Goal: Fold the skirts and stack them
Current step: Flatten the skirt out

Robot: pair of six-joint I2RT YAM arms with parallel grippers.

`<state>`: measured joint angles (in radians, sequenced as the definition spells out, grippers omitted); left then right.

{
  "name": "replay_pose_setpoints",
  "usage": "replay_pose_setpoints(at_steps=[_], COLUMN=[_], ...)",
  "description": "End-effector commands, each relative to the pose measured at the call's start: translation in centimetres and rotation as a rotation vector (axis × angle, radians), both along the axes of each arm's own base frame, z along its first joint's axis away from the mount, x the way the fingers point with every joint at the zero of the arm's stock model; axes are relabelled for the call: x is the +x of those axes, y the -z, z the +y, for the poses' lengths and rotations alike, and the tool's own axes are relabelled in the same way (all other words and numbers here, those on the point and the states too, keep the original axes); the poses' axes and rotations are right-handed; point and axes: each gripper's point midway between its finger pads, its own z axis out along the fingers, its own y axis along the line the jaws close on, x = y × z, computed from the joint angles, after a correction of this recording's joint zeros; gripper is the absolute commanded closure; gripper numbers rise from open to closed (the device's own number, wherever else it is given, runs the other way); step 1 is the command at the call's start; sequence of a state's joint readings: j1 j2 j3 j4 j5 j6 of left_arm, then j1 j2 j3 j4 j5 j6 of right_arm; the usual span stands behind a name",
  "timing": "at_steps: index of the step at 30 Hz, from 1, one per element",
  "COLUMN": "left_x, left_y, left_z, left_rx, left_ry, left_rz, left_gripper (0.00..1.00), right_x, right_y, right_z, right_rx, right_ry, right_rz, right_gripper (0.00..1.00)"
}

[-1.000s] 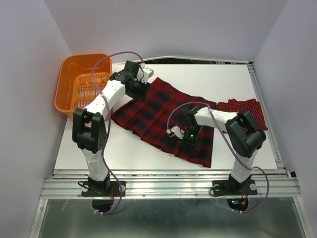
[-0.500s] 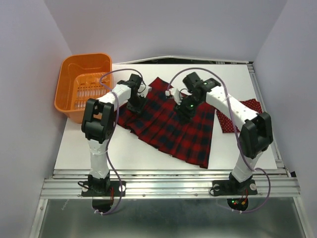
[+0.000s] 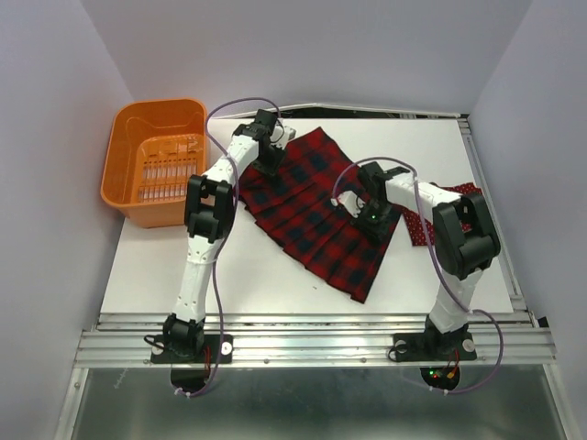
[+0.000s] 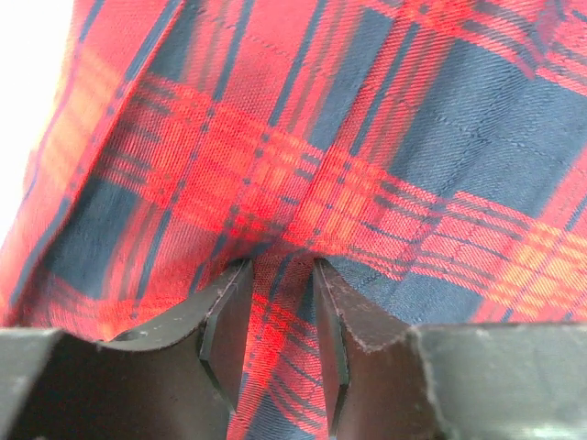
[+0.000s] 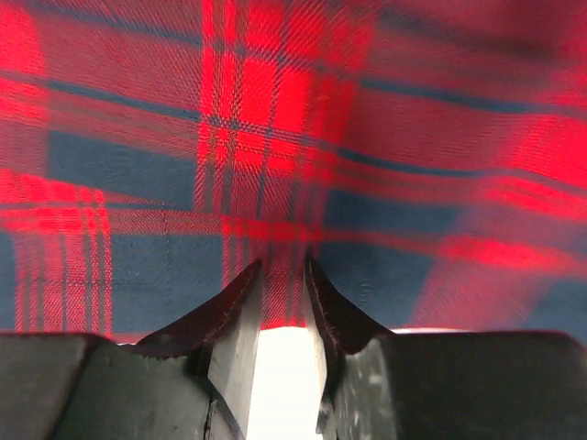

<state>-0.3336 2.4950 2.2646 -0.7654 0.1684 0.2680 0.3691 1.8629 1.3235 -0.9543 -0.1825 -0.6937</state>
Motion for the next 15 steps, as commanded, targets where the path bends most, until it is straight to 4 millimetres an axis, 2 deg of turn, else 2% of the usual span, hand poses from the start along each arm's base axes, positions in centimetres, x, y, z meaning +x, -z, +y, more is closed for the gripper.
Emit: replay_pose_setpoints(at_steps=[1,3,4,6,7,8,9,10,13,14,15], left_x=[3.0,3.7,4.1,4.0,4.1,4.0,3.7,3.5,1.6,0.9,-0.1], left_y=[-3.0,-4.4,-5.9,-6.6,-8.9,-9.6,-10.0,-11.6,-13.1,-13.2,-12.5], left_z=[0.6,1.1,1.7,2.3,3.0,3.3,3.7,4.3,4.4,4.2,4.4], left_rx=[0.032,0.027,0.009,-0.011,-0.029,-0.035,-0.04,-0.059,-0.11,-0.124,-0.116], left_ry=[0.001,-0.021,-0.048,-0.069,-0.093,-0.102,-0.112,-0.133,-0.132,-0.12,-0.117], left_rz=[-0.137,-0.187,-0.233,-0.259,-0.296,-0.309,-0.306,-0.321,-0.27,-0.252,-0.213], left_gripper=[0.54,0.53,0.52,0.49,0.49,0.48,0.47,0.47,0.46,0.46,0.46], right_x=[-2.2,-3.6,-4.9,-5.8,-6.8,-6.9,-7.1,-7.2,-7.3,-7.3,-6.9], right_y=[2.7,3.2,3.4,3.7,3.7,3.7,3.5,3.3,1.9,1.4,0.1], right_z=[0.8,2.3,4.1,6.8,8.7,10.5,11.6,12.4,15.4,15.9,16.7], right_rx=[-0.024,-0.014,-0.01,0.029,0.044,0.087,0.111,0.13,0.243,0.264,0.298], right_ry=[-0.033,-0.054,-0.079,-0.103,-0.112,-0.114,-0.111,-0.076,-0.032,-0.028,-0.029], right_rz=[0.068,0.091,0.105,0.124,0.14,0.17,0.193,0.223,0.304,0.316,0.31], right_gripper=[0.71,0.71,0.71,0.71,0.71,0.71,0.71,0.71,0.72,0.72,0.71])
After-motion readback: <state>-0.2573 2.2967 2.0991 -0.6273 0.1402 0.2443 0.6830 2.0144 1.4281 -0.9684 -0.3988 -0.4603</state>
